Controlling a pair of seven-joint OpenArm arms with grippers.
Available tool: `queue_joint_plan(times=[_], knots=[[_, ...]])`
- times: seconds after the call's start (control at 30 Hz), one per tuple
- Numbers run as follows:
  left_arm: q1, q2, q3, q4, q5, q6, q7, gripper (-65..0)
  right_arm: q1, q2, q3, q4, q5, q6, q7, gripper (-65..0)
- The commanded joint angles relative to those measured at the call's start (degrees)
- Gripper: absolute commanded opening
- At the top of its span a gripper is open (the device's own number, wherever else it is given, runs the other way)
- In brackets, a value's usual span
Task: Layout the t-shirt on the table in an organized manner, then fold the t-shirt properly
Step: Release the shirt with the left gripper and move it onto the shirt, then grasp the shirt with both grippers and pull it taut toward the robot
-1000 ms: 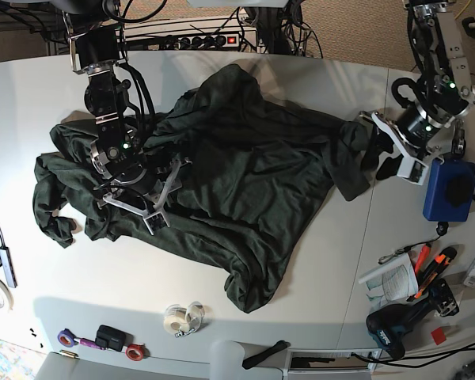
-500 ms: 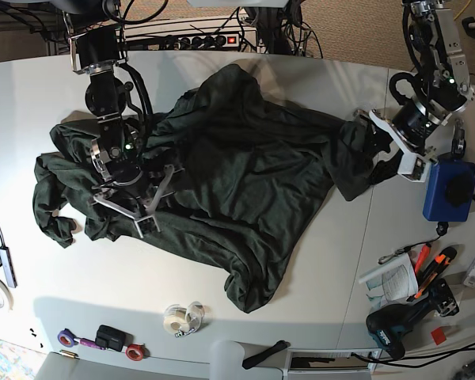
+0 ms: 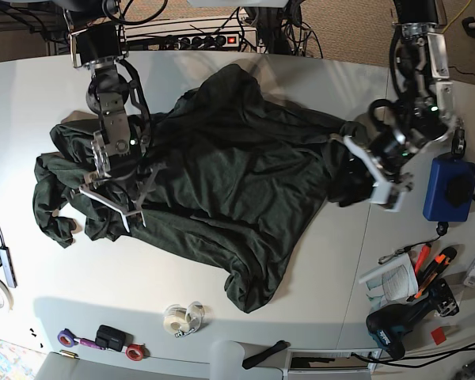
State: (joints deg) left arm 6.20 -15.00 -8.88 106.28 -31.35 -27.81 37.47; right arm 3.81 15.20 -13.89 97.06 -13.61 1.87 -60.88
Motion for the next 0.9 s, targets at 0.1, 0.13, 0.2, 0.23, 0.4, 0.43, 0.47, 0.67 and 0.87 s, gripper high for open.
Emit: queue_joint_plan(times=[0.1,0.13,0.2,0.23,0.4,0.43,0.47,0.67,0.87], knots=[[-4.42,-0.39,8.07,-1.77,2.71,-0.20,-2.62,-57.5,-1.95,-1.29,4.35,-0.42,-0.11,-0.33,1.90,-51.8],[-5.49,-0.39,9.84,-2.82,3.37,-0.11,-3.06,-57.5,-2.51,-1.46,5.40,-0.42,0.31,-0.33,2.43,-56.3],[-7.72,-0.39,12.90,-4.98,3.74,0.59,-3.48,-57.5,-3.23,-1.55,7.21,-0.42,0.48,-0.33,2.60,-63.0],[-8.85,-0.35,14.12,-6.25,3.72,1.53,-3.50,-57.6,-3.41,-1.55,8.02,-0.42,0.63,-0.33,2.51,-65.0],[-13.14,-0.37,18.69,-13.77,3.74,2.32,-3.48,-64.2,-3.85,-1.57,10.99,-0.44,4.66,0.90,2.40,-65.0],[-13.86,-0.35,19.58,-15.72,3.72,2.32,-3.48,-64.2,-3.85,-1.57,11.43,-0.44,5.09,0.96,2.49,-65.0],[-14.64,-0.35,20.52,-17.70,3.72,2.29,-3.50,-64.2,-3.82,-1.57,11.78,-0.44,5.22,0.96,2.64,-65.0],[-19.19,-0.37,23.76,-28.57,3.72,2.36,-5.40,-64.2,-2.32,-2.03,12.24,-5.73,5.22,0.90,5.38,-65.0],[-21.90,-0.42,23.71,-29.18,4.85,3.32,-5.38,-64.4,5.86,-3.19,12.07,-25.31,5.22,4.00,11.10,-65.0]])
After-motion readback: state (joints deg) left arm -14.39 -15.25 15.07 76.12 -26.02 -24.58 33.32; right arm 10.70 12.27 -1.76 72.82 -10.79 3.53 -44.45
